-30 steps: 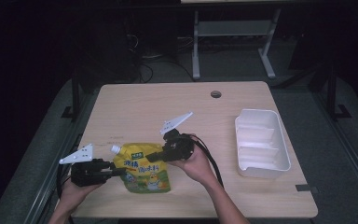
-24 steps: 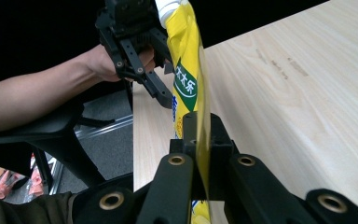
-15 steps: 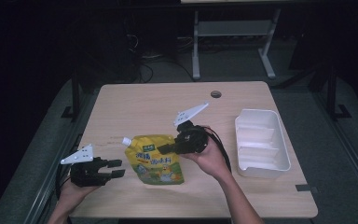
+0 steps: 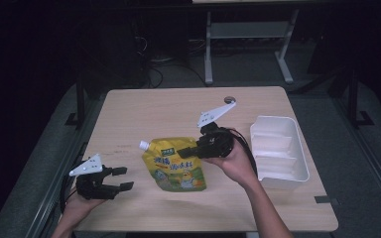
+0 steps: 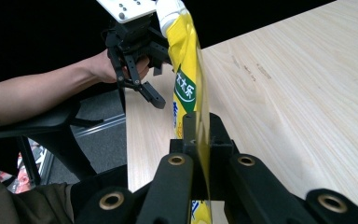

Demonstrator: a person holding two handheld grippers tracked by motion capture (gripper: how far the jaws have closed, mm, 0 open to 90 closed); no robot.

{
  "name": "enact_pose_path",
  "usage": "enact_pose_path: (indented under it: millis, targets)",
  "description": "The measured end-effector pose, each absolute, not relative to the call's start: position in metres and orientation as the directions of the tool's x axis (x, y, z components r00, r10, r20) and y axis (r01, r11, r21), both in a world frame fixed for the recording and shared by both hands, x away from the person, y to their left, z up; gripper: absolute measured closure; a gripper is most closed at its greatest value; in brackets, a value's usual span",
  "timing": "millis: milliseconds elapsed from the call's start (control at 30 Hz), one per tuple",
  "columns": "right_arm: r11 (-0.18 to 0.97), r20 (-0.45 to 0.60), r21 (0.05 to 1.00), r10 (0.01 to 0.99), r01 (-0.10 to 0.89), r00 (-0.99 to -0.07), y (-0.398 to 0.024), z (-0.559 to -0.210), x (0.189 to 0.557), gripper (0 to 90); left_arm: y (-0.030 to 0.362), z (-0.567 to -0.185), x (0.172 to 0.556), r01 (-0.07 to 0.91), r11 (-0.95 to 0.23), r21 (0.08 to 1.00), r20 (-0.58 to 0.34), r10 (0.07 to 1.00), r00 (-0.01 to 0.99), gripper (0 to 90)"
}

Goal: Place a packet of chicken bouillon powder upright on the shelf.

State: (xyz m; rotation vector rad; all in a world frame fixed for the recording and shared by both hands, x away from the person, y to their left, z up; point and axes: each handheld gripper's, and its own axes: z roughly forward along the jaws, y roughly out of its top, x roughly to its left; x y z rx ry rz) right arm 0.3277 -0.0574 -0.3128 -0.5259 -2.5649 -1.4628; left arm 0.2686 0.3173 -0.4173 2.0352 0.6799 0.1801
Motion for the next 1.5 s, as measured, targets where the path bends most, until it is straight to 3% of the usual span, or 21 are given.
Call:
enact_pose_path:
  millis: [1500]
  targets:
    - [0.388, 0.229, 0.839, 0.386, 0.383, -0.894, -0.166, -0.273, 0.328, 89.6, 0.318, -0.426, 0.270, 0.405, -0.420, 0.812, -0.139, 0.535, 0.833, 33.6]
